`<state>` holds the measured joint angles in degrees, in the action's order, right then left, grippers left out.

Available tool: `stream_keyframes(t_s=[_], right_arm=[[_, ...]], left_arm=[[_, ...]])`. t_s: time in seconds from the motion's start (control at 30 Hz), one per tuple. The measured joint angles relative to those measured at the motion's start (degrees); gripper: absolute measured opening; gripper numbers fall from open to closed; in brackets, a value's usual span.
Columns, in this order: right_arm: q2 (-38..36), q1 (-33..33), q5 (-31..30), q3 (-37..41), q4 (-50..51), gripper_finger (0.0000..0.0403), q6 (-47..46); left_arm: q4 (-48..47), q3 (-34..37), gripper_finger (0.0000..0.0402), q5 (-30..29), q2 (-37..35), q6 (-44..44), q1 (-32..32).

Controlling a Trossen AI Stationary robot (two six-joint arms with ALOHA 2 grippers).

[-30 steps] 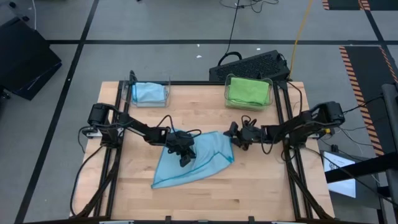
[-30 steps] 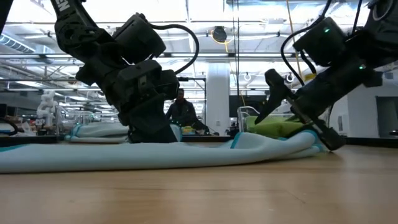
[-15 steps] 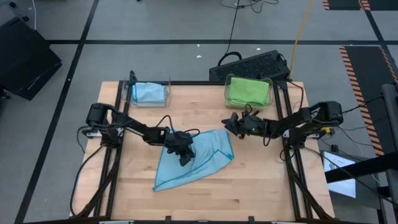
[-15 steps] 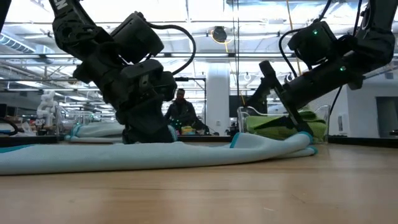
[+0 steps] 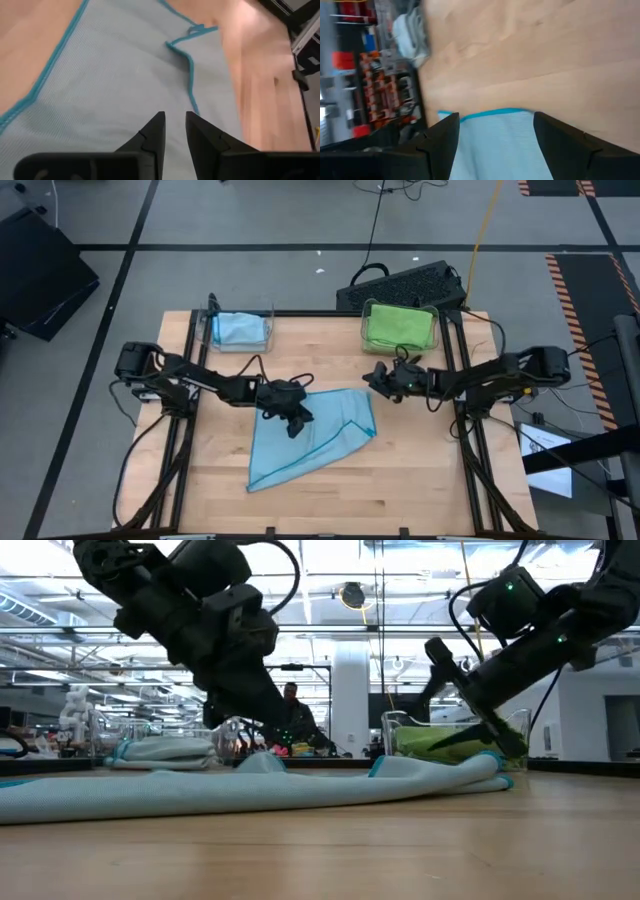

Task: Sort microfiber towel by color & place in baskets
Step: Fold the blue towel

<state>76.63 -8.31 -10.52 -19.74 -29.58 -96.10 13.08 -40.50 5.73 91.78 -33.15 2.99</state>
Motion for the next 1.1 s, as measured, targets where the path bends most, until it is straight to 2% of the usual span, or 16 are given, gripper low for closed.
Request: stream_keyframes(t_s=[0.17, 0.3, 0.6, 0.83, 0.93, 1.1], right_arm=[[-2.33, -0.69, 0.51, 0.01, 5.75, 0.0249, -0.37], [-1.5, -0.47, 5.08, -0.07, 8.98, 0.0249, -2.72], [1.17, 0.96, 12.02, -1.37, 9.59, 0.0249, -5.22], [5.58, 1.06, 10.77, -4.3, 10.02, 0.0249, -5.63], [9.18, 1.06, 10.73, -7.13, 9.23, 0.0249, -5.3], [14.46, 0.83, 10.79, -10.58, 5.55, 0.0249, -4.51]], left_arm=[[6.38, -0.04, 0.0076, -1.62, 1.76, 1.93, 0.45], [9.83, -1.94, 0.0076, -1.95, 5.91, 4.36, -0.28], [9.35, -16.72, 0.0076, 2.13, 19.92, 10.21, -3.6], [9.11, -26.71, 0.0076, 3.61, 29.48, 10.53, -6.13], [8.12, -28.77, 0.0076, 5.33, 32.31, 9.82, -6.68], [5.89, -28.4, 0.0076, 6.97, 32.84, 9.43, -6.99]])
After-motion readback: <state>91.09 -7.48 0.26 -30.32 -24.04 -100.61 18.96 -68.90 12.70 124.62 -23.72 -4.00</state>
